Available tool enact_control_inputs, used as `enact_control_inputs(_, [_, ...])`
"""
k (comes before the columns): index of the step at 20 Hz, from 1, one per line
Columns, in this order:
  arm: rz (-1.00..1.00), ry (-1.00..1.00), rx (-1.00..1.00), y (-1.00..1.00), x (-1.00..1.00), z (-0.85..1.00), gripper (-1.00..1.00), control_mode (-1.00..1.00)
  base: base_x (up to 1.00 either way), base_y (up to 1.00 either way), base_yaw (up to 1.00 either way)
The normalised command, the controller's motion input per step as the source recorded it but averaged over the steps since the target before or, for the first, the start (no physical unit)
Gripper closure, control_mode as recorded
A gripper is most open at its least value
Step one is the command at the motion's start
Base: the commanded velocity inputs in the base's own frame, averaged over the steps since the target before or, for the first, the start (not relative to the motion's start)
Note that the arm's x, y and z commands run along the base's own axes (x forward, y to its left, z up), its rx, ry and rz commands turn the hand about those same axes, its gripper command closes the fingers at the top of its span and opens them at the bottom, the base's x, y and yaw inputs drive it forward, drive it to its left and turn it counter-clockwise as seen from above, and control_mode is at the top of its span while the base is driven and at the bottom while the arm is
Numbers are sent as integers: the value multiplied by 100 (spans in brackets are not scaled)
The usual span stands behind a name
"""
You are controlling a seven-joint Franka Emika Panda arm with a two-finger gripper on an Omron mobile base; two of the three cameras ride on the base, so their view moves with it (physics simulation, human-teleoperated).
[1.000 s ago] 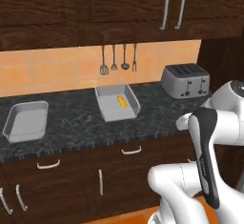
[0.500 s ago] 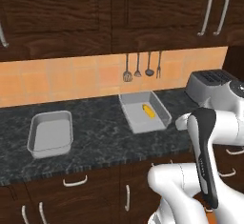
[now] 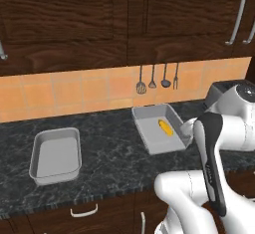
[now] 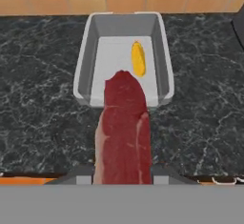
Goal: Place one corn and one steak in each tupperware on the nearby counter, to pack two identical lunches.
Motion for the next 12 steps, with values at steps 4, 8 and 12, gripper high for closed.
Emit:
enact_control_inputs(4, [0, 0, 0, 49, 67, -29, 100, -100, 0, 0, 0])
enact_control_inputs(8, [0, 4, 0, 40, 100, -41, 100, -100, 0, 0, 0])
enact_control_inputs(12, [0, 14, 0, 0, 100, -67, 100, -100, 0, 0, 0])
